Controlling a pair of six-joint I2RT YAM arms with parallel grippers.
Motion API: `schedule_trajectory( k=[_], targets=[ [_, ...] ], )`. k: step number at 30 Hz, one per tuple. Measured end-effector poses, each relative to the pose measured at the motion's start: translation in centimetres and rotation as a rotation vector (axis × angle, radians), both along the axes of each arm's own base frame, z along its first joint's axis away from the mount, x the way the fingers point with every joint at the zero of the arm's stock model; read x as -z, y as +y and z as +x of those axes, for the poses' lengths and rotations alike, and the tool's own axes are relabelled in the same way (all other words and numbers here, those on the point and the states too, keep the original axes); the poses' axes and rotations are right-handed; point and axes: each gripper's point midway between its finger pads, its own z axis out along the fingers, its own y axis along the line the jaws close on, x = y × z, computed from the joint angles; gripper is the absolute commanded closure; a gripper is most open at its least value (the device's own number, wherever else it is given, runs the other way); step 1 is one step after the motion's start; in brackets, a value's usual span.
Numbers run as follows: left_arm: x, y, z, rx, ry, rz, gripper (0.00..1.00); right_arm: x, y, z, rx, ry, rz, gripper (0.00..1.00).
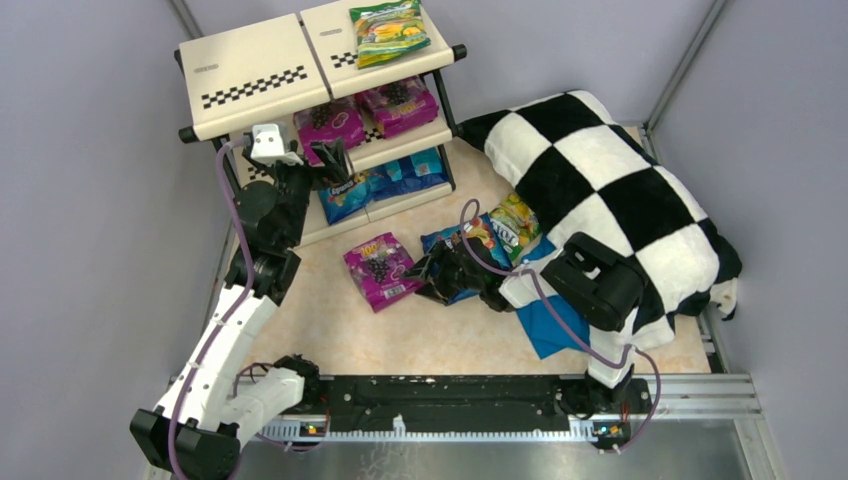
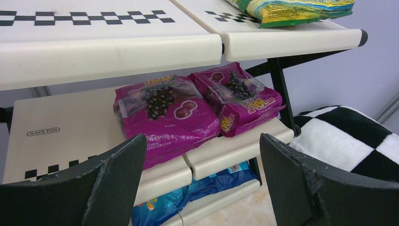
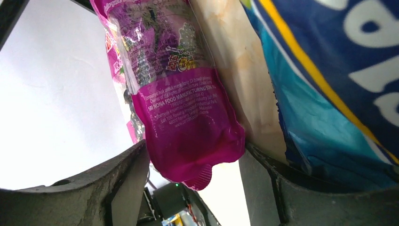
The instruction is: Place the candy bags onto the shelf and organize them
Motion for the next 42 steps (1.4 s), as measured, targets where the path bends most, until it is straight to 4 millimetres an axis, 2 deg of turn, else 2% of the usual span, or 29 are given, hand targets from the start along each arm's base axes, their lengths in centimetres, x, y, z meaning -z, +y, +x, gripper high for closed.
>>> schedule_trajectory(
  k=[11, 16, 19, 23, 28, 42],
  targets=[
    [0.0, 0.0, 0.0, 0.000, 0.000, 0.000, 0.04, -0.2, 1.1, 1.3, 0.045, -0.027, -0.007, 0.28],
    [0.0, 0.0, 0.0, 0.000, 0.000, 0.000, 0.05, -0.1, 1.6, 1.5, 0.047, -0.031, -0.019, 0.32],
    [0.0, 0.0, 0.0, 0.000, 0.000, 0.000, 0.05, 0.1, 2.0, 1.7, 0.047, -0.040, -0.009, 0.43],
    [0.0, 0.0, 0.0, 0.000, 0.000, -0.002, 0.05, 0.4, 2.4, 1.9, 0.049, -0.057, 0.009, 0.48],
    [0.0, 0.0, 0.0, 0.003, 0.000, -0.004, 0.05, 0.5, 2.4, 1.9, 0.046, -0.076, 0.002, 0.62],
    [0.0, 0.1, 0.0, -0.001, 0.000, -0.007, 0.05, -1.2, 3.1, 1.4, 0.026, -0.132, 0.039, 0.97]
  ],
)
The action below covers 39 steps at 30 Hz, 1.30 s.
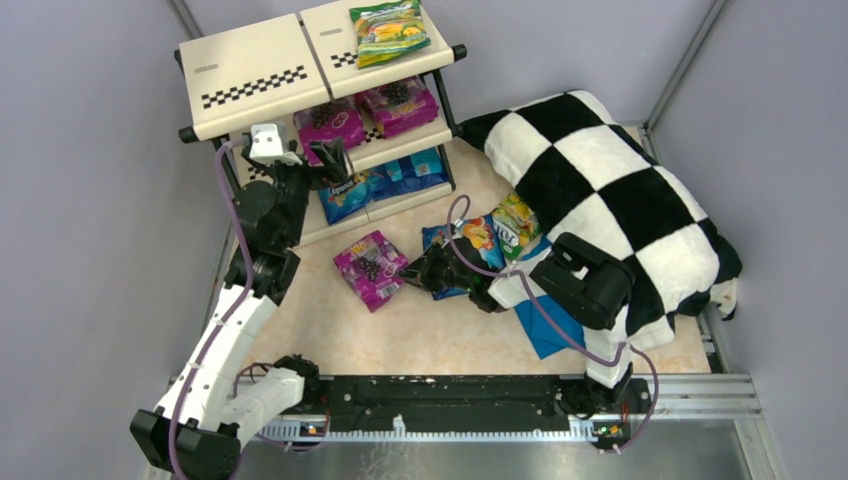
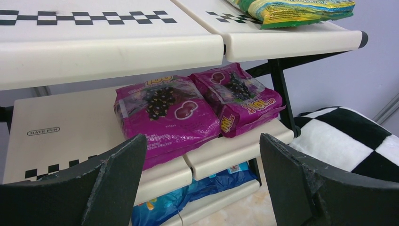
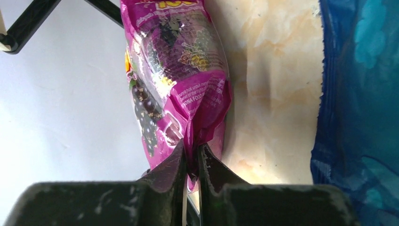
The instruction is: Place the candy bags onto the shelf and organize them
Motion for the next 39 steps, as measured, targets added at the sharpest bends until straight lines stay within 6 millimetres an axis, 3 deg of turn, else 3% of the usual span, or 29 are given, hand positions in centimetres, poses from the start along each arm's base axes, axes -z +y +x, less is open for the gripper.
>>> schedule_trajectory(
  k=[13, 18, 24, 34, 39],
  targets=[
    [-1.0, 0.7, -0.8, -0.013, -0.029, -0.010, 0.04, -1.7, 1.0, -1.4, -0.030, -0.008, 0.029, 1.00],
    [-1.3, 0.9, -1.0, -0.016, -0.036, -0.011, 0.04, -3.3, 2.6, -2.3, -0.057, -0.028, 0.052, 1.00],
    [-2.0, 1.3, -1.7, -0.030, -0.058, -0.016, 0.04, -6.8, 5.4, -2.7, -0.085, -0.071, 0.107, 1.00],
    [-2.9, 3.0, -2.5, -0.097, -0.088, -0.006, 0.02, -15.6, 10.2, -3.4, -0.127, -0.171, 0.253, 1.00],
    [-3.4, 3.4, -2.8, -0.114, -0.103, -0.007, 0.02, -16.0, 10.3, -3.1, -0.116, -0.191, 0.251, 1.00]
  ],
)
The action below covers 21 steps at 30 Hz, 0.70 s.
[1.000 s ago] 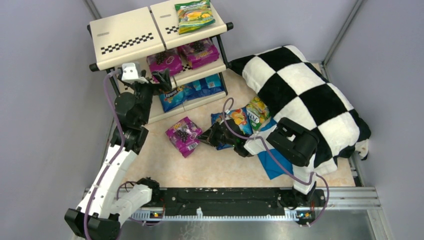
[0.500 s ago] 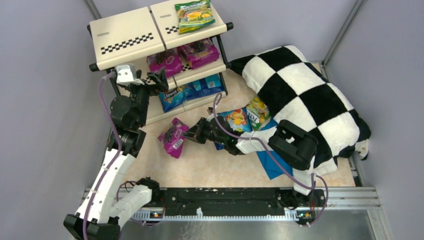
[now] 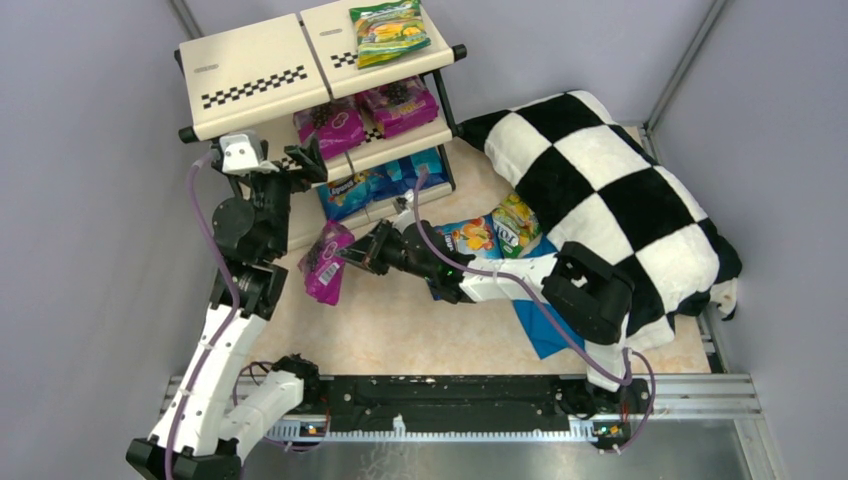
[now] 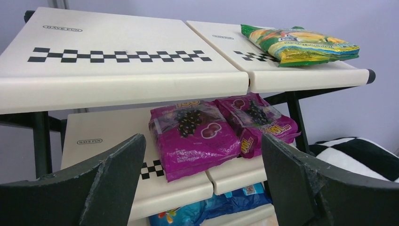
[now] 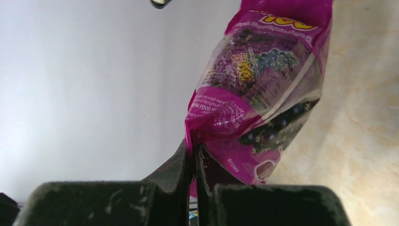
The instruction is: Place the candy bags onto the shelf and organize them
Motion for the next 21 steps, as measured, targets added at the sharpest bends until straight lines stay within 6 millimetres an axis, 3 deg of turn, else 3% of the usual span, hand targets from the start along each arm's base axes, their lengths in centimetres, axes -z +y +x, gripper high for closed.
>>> schedule_trajectory(
  k=[4, 8, 13, 17, 21],
  targets=[
    [0.5, -0.2, 0.5, 0.004, 0.016, 0.004, 0.02, 2.1, -1.7, 0.0, 0.038, 0.011, -0.054, 1.00],
    [1.3, -0.7, 1.2, 0.016, 0.041, 0.008, 0.01, 6.3, -4.4, -0.5, 0.091, 0.040, -0.168, 1.00],
    [1.9, -2.1, 1.5, 0.053, 0.059, 0.026, 0.01, 10.1, -7.7, -1.3, 0.141, 0.048, -0.282, 0.97],
    [3.0, -3.3, 2.2, 0.067, 0.091, 0.059, 0.01, 12.2, -9.6, -1.6, 0.152, 0.015, -0.401, 0.67],
    [4.6, -4.3, 3.0, 0.067, 0.141, 0.088, 0.01, 13.7, -10.5, -1.7, 0.107, -0.078, -0.529, 0.54]
  ],
)
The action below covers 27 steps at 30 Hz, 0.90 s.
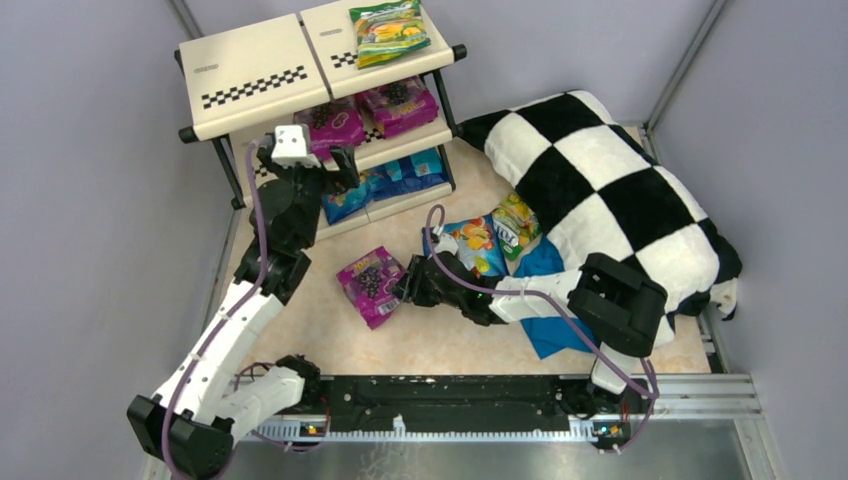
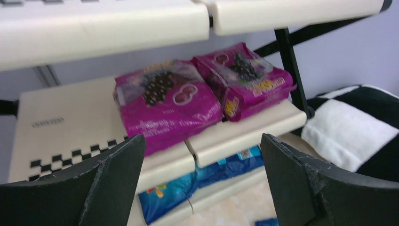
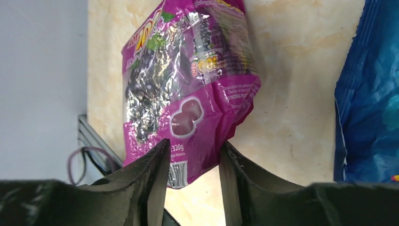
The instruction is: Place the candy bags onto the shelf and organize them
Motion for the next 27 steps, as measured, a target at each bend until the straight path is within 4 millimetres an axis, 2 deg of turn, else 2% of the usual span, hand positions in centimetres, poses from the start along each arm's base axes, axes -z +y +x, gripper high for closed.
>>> schedule_trajectory(
  k=[3, 5, 8, 10, 13, 19, 22, 27],
  targets=[
    [1.5, -0.7, -0.2, 0.018, 0.062, -0.012, 0.01, 0.3, -0.2, -0.1, -0.051, -0.040, -0.070, 0.42],
    [2.8, -0.9, -1.1, 0.038, 0.125, -0.049, 0.01, 0.4, -0.3, -0.2, -0.073, -0.064, -0.089, 0.34],
    [4.2, -1.1, -3.6, 0.090, 0.192, -0.134, 0.01, 0.3, -1.0, -0.5, -0.101, -0.104, -0.098, 0.27],
    [5.9, -1.4, -6.0, 0.139, 0.240, -0.204, 0.01, 0.1, -1.4, -0.8, -0.116, -0.119, -0.096, 0.25],
    [10.5, -2.4, -9.0, 0.220, 0.356, -0.300, 0.07, -0.5, -1.5, -0.7, -0.133, -0.144, -0.075, 0.24],
    [23.4, -5.7, -14.3, 0.328, 0.831, -0.463, 0.20, 0.1, -2.6, -0.3, -0.141, -0.147, -0.039, 0.24],
    [25.8, -6.0, -15.8, 0.309, 0.962, -0.503, 0.20, 0.7, -3.7, -0.1, -0.133, -0.133, -0.031, 0.24],
    [28.5, -5.4, -17.4, 0.204, 1.106, -0.564, 0.23, 0.9, -4.8, -0.3, -0.129, -0.121, -0.015, 0.24]
  ],
)
